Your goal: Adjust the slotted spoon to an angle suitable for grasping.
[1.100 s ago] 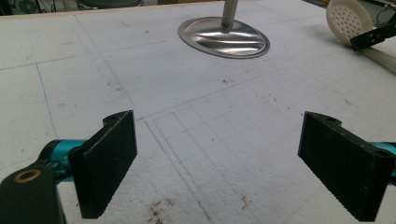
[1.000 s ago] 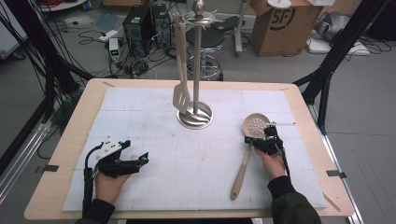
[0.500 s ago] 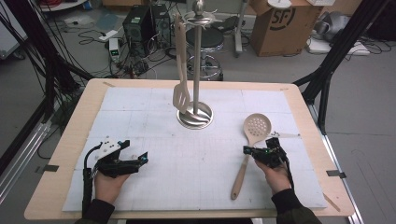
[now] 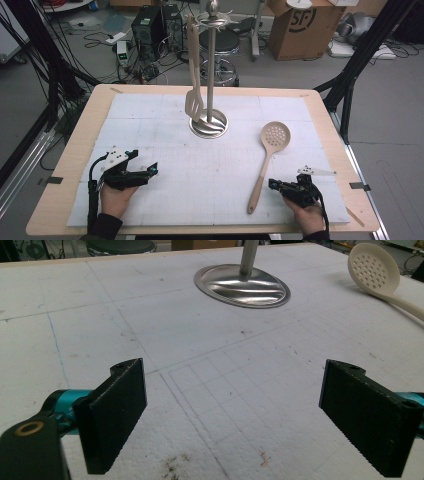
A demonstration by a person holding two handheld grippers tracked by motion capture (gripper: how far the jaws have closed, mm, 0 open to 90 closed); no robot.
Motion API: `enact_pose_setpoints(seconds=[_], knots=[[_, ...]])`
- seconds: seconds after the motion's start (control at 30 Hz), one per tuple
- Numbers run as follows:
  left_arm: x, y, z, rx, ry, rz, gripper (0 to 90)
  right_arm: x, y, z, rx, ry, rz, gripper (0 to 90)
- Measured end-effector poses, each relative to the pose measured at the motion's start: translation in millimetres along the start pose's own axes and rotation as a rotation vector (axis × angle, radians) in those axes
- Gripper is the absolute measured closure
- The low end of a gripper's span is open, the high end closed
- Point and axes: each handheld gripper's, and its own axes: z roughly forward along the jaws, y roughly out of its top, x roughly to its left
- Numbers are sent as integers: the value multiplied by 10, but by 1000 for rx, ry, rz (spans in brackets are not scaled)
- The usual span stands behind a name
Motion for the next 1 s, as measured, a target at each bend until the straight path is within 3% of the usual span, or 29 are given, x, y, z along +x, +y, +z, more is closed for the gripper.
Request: enact_pose_setpoints(seconds=[0.23,0.3,0.43,0.67,1.0], knots=[[-9,-1,9,4,-2,4,123,154,-169,-22,36,9,-25,900],[-11,-1,10,5,0,5,123,191,-183,8,54,-8,-53,900],[-13,2,7,1,0,5,123,247,-184,76,96,-10,-65,900],[-15,1,10,5,-3,10,123,361,-176,187,125,5,-78,900],[-20,2,12,6,1,11,123,480,-61,359,191,28,-112,900]])
